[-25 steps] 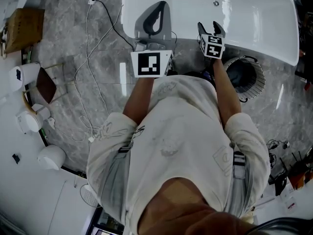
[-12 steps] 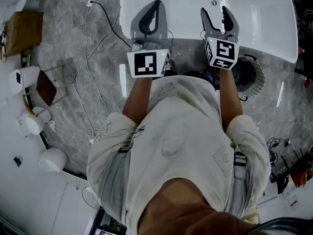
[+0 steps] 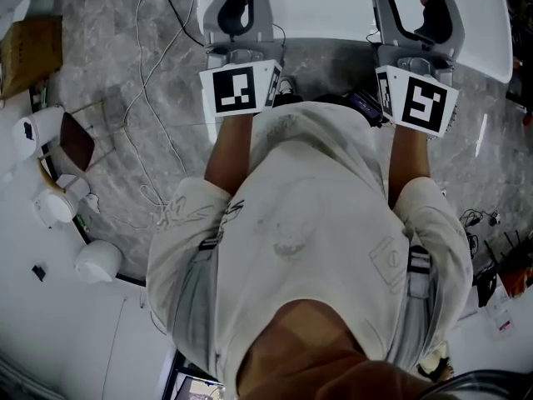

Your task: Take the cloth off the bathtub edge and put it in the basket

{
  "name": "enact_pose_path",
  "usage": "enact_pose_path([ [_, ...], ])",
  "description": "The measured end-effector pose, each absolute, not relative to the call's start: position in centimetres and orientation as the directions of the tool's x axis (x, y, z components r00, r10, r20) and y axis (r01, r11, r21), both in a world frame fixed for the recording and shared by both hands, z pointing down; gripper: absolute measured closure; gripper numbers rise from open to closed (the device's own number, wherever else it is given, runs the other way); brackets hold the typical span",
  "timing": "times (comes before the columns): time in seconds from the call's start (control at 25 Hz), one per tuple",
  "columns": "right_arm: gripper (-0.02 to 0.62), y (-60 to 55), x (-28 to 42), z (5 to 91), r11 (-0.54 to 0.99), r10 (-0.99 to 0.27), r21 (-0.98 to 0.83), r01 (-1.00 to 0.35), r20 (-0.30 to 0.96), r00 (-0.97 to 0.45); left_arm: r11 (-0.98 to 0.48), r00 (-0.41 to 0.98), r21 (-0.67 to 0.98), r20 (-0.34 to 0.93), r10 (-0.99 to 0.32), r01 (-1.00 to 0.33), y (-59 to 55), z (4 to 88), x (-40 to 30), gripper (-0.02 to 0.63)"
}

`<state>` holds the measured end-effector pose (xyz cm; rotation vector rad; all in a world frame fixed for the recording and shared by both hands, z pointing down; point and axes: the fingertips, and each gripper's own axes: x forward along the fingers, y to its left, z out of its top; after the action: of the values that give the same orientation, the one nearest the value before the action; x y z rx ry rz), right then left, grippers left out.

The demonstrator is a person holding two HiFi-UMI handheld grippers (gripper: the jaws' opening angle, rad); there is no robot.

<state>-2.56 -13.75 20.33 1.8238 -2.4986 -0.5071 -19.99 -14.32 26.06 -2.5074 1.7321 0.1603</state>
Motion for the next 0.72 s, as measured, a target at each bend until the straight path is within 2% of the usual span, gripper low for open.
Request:
enact_pose_path([
  [0.12, 0.307, -12.9, -2.3, 19.0, 0.269, -0.922, 0.262, -0.927, -0.208, -0.327, -0.359, 0.358, -0.019, -0.145, -0.922, -0.933, -14.2, 25.7, -19.8, 0.606],
  [0.48, 0.331, -12.6, -1.6, 20.6, 0.264, -0.939, 0.237, -0.935, -0.157, -0.305, -0.361, 0.360, -0.021, -0.153, -0.920, -0.932, -14.4, 25.2, -20.0, 0.606],
  [0.52, 0.348, -12.7, -1.7, 20.9, 0.259, -0.943, 0.243, -0.935, -0.147, -0.299, -0.362, 0.361, -0.020, -0.152, -0.920, -0.932, -14.4, 25.2, -20.1, 0.606],
  [0.6, 0.448, -12.8, -1.5, 21.3, 0.243, -0.950, 0.260, -0.935, -0.129, -0.283, -0.362, 0.361, -0.022, -0.153, -0.920, -0.932, -14.3, 25.2, -20.1, 0.606],
  [0.72, 0.566, -12.7, -0.4, 21.5, 0.218, -0.960, 0.262, -0.940, -0.117, -0.255, -0.367, 0.365, -0.018, -0.158, -0.918, -0.930, -14.1, 25.1, -19.2, 0.606],
])
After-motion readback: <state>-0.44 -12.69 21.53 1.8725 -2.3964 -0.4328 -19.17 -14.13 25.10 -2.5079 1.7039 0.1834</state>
